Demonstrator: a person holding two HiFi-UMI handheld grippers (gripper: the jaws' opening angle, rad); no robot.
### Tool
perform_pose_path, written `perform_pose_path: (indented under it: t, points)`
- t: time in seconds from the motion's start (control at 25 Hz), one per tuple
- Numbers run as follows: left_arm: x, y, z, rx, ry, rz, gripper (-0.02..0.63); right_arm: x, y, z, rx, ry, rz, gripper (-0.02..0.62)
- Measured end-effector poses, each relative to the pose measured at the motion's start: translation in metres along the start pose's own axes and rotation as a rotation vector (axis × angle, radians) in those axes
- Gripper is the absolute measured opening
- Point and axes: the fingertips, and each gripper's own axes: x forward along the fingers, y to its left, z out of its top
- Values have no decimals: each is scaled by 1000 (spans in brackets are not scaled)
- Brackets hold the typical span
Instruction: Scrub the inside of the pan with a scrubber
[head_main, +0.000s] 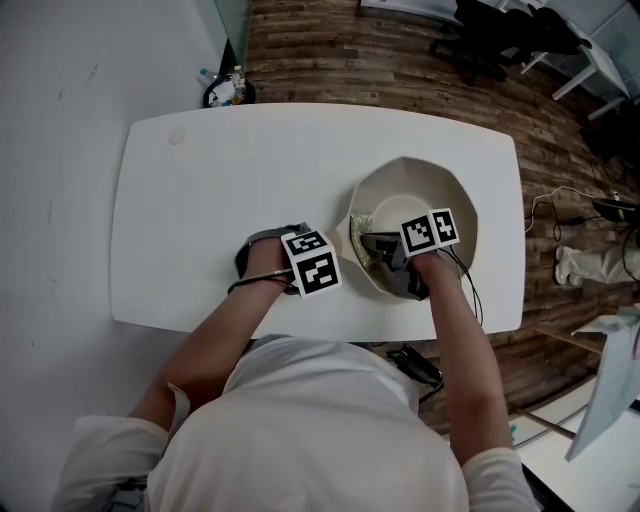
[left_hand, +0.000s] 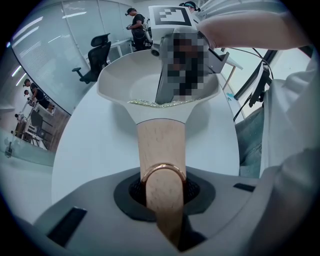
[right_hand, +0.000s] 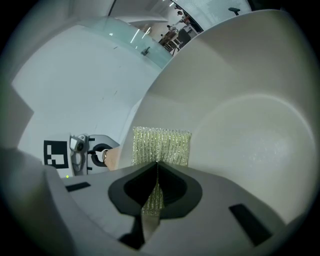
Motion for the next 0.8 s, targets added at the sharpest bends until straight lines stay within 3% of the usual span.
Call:
perform_pose_path:
  t: [0.8]
  points:
    - [0,-3,3,17,-2,-12,77,-5,-15,58,15,-338,-75,26]
